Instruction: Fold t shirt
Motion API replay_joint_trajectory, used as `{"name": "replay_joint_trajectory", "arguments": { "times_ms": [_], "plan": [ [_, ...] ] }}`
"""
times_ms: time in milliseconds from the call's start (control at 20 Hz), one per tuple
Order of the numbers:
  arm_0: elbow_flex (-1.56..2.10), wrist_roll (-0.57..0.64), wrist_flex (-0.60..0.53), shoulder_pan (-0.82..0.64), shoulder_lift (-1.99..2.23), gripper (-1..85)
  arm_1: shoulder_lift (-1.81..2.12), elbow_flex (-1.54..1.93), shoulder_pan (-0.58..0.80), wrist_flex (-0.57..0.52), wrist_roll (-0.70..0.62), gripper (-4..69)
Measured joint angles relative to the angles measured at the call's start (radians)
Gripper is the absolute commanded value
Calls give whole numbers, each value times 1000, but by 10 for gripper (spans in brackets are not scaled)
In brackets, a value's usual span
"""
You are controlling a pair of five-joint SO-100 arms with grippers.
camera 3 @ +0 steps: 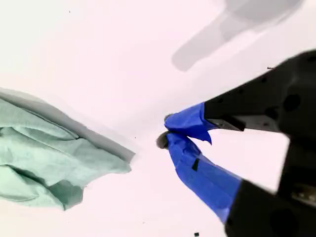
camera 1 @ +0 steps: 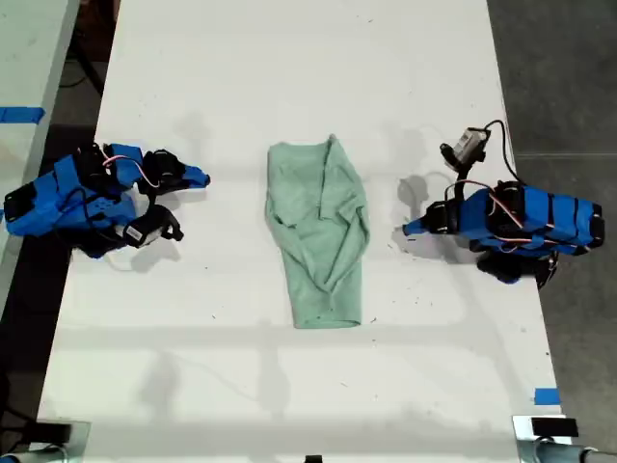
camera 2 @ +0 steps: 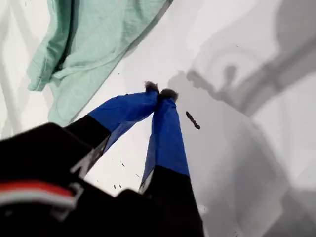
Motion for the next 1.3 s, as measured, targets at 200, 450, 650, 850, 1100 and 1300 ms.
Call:
{"name": "replay_joint_trajectory", "arguments": {
  "times_ms": [200,450,650,850,1100,1300],
  "plan": [
    [0,0,0,0,0,-1,0,0,0,0,0,19],
    [0,0,0,0,0,-1,0,0,0,0,0,19],
    [0,0,0,0,2,-1,0,0,0,0,3,12],
    [-44,-5,-120,51,-61,26,-166,-49,-31,-14,54,105],
    [-749,-89,-207,322,-1092,148,-1253,-805,-219,-38,152,231],
    [-1404,-109,-104,508,-1914,161,-1792,-1273,-371,2,279,229]
  ]
}}
